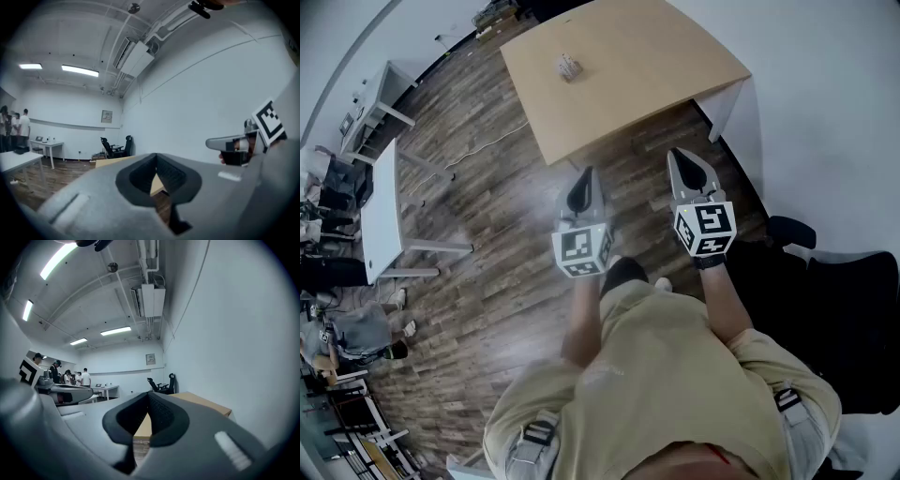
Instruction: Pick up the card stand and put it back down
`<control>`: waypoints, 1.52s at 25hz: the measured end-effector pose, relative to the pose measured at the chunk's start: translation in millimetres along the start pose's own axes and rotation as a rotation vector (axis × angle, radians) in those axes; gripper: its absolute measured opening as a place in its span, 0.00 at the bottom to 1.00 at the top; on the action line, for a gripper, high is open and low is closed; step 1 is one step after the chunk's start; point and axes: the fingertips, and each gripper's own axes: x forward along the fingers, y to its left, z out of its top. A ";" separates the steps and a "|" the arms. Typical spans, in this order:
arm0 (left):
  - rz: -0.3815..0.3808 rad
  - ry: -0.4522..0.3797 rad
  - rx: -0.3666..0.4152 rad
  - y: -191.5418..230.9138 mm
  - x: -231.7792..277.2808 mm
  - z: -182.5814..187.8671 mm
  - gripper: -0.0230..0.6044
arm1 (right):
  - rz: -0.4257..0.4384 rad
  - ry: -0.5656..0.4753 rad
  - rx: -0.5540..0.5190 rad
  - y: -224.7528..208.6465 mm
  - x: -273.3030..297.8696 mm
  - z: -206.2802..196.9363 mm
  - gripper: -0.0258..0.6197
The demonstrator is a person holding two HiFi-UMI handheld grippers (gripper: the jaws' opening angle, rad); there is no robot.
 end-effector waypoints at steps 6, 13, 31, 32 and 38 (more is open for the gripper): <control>0.021 -0.010 -0.033 13.4 28.6 -7.1 0.04 | 0.020 -0.011 0.026 -12.6 32.4 -1.3 0.05; -0.012 -0.003 -0.033 47.9 103.7 -22.4 0.04 | 0.062 0.007 0.009 -12.3 110.8 -10.6 0.05; -0.007 -0.048 -0.063 247.3 324.0 -9.2 0.04 | 0.137 0.053 -0.013 -16.4 423.0 -2.1 0.05; -0.007 -0.029 -0.067 255.5 330.6 -17.2 0.04 | 0.150 0.069 -0.017 -12.0 432.6 -8.5 0.05; -0.029 0.018 -0.111 277.1 361.5 -53.5 0.04 | 0.247 0.184 0.039 -3.2 479.2 -55.4 0.05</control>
